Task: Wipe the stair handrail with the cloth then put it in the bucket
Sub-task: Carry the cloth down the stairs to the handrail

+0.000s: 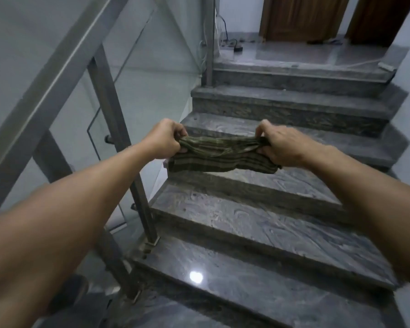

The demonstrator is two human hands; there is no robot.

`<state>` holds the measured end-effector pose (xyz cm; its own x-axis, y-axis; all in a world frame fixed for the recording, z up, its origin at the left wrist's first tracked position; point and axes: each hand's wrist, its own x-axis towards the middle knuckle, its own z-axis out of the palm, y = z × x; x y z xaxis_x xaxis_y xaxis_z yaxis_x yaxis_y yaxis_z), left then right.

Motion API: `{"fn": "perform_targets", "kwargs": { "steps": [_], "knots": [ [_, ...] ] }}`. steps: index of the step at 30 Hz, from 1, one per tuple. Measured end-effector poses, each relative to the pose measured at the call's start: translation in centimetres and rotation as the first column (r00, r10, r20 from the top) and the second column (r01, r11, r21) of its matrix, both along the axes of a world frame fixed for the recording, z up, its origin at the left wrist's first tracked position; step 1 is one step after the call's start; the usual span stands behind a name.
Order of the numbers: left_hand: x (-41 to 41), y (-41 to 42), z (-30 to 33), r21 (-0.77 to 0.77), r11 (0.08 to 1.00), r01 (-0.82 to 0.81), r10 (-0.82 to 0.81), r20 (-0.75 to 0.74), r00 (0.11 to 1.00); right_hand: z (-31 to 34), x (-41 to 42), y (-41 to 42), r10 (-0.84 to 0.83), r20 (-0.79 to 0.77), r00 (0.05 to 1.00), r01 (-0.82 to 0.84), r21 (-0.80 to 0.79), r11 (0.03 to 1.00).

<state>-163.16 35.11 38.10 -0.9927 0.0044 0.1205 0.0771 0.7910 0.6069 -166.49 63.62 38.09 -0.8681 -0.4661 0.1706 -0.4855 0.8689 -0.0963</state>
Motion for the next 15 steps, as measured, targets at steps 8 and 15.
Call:
{"fn": "perform_targets", "kwargs": {
  "steps": [8,15],
  "knots": [
    [-7.9,-3.0,10.3,0.011,0.989,-0.145,0.144,-0.224,0.964,12.2,-12.0,-3.5,0.07,-0.057,0.996,-0.079,-0.177,0.981],
    [-14.6,-8.3,21.1,0.01,0.969,-0.248,0.213,-0.544,0.811,22.7,-23.2,-10.9,0.076,-0.294,0.953,-0.18,-0.344,0.922]
  ]
}}
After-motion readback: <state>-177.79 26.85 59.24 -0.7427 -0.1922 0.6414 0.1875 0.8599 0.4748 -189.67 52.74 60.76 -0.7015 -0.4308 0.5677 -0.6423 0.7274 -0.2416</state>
